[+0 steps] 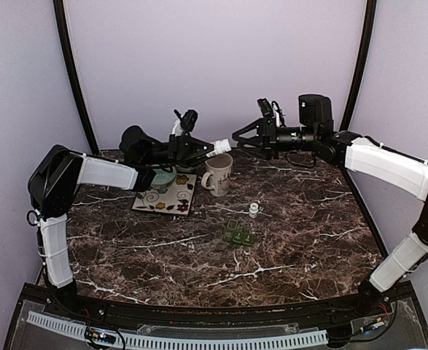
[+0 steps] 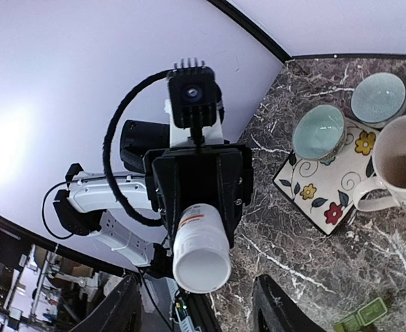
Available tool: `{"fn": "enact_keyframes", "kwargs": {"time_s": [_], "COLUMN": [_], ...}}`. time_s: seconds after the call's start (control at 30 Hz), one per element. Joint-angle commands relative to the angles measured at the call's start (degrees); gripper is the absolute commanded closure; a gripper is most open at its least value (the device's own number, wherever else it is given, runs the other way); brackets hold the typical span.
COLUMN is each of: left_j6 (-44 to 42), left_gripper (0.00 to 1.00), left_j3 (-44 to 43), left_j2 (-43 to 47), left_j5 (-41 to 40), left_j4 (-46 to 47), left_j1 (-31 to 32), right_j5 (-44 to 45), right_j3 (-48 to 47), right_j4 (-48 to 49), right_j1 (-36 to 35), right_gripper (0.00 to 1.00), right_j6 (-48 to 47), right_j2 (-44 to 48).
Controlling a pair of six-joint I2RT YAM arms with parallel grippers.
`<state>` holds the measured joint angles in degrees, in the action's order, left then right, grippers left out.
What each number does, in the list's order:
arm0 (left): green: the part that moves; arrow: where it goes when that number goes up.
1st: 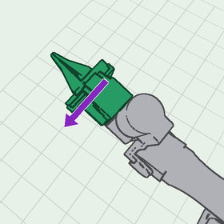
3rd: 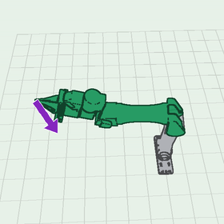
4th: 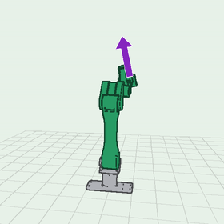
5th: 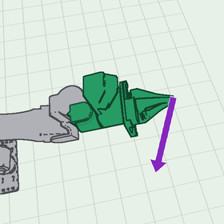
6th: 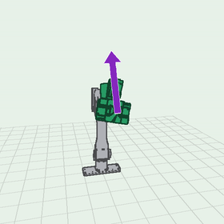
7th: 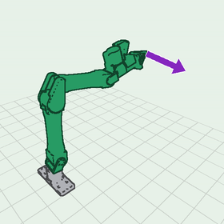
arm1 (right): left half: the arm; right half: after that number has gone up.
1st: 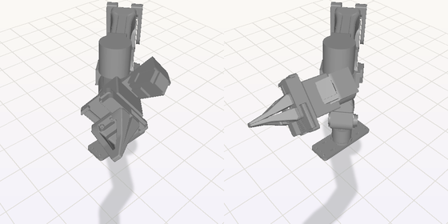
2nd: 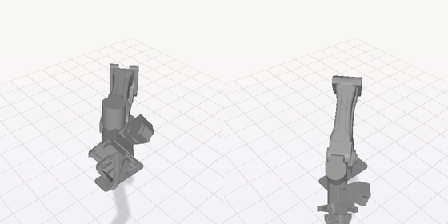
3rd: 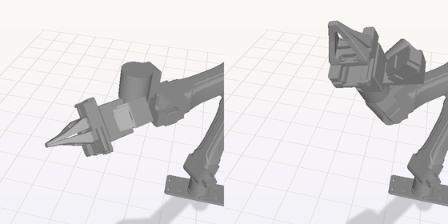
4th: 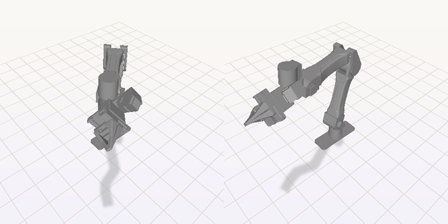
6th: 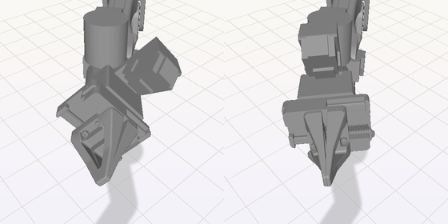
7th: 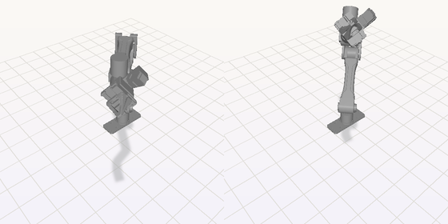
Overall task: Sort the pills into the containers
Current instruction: Unscrew the lid of the pill bottle.
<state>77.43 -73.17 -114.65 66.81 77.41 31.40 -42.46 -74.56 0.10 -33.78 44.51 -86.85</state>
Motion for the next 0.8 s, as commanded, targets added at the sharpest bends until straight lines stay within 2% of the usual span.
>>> {"fn": "enact_keyframes", "kwargs": {"time_s": [0.0,0.3,0.77], "left_j6": [-2.7,-8.6,-10.2], "left_gripper": [1.0,1.0,1.0], "left_j3": [-0.2,-0.2,-1.0], "left_j2": [1.3,2.7,3.1], "left_j5": [0.4,0.8,0.9], "left_j4": [0.0,-6.6,-8.2], "left_j1": [0.1,0.9,1.2], "right_j5": [-1.2,-2.7,-1.3], "right_j3": [-3.2,-5.7,-6.0], "right_j4": [0.2,-2.0,-7.3], "right_j1": [0.3,0.3,0.1], "right_gripper": [0.47,0.51,0.53], "right_j6": [10.9,13.4,10.5], "right_j2": [-2.4,-3.5,-3.6]}}
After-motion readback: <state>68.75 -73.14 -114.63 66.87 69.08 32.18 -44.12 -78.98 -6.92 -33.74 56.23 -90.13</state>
